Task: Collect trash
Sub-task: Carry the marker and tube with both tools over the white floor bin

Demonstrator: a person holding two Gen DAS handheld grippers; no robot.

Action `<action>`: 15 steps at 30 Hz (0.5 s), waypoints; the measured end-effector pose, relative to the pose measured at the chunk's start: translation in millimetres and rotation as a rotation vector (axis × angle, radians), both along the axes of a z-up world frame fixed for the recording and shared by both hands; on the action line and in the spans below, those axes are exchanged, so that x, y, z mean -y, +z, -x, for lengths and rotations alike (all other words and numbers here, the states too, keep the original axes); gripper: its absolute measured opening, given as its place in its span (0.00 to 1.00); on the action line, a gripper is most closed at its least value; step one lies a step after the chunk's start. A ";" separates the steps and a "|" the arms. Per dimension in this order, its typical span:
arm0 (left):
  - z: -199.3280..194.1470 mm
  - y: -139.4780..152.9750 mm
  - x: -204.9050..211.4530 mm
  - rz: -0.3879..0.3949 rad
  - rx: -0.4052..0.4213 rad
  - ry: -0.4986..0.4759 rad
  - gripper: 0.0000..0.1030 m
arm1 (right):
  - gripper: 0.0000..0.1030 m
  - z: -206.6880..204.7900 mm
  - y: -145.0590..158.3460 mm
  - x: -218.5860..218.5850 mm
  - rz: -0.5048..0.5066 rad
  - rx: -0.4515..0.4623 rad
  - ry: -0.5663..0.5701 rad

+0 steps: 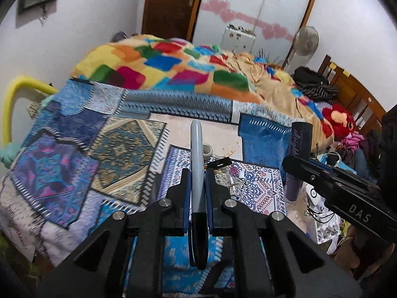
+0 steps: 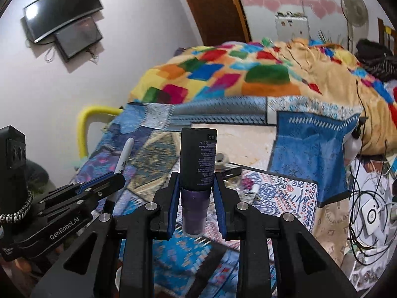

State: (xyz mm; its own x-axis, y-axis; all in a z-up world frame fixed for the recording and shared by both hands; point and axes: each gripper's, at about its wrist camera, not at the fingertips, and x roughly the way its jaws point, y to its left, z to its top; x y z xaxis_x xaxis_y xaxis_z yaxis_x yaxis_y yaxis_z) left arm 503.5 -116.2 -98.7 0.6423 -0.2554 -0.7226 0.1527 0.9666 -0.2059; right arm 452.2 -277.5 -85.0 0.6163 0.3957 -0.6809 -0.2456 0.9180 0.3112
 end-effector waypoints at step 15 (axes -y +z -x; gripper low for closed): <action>138.2 62.6 -98.3 0.005 0.089 0.177 0.10 | 0.23 105.5 51.6 -86.2 0.000 0.080 0.200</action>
State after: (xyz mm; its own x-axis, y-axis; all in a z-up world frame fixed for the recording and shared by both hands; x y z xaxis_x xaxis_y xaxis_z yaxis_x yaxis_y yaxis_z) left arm 365.4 -18.0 -36.1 0.7391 -0.1364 -0.6596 -0.0018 0.9789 -0.2044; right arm 346.7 -191.3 -33.4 0.5776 0.5152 -0.6332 -0.4467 0.8487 0.2831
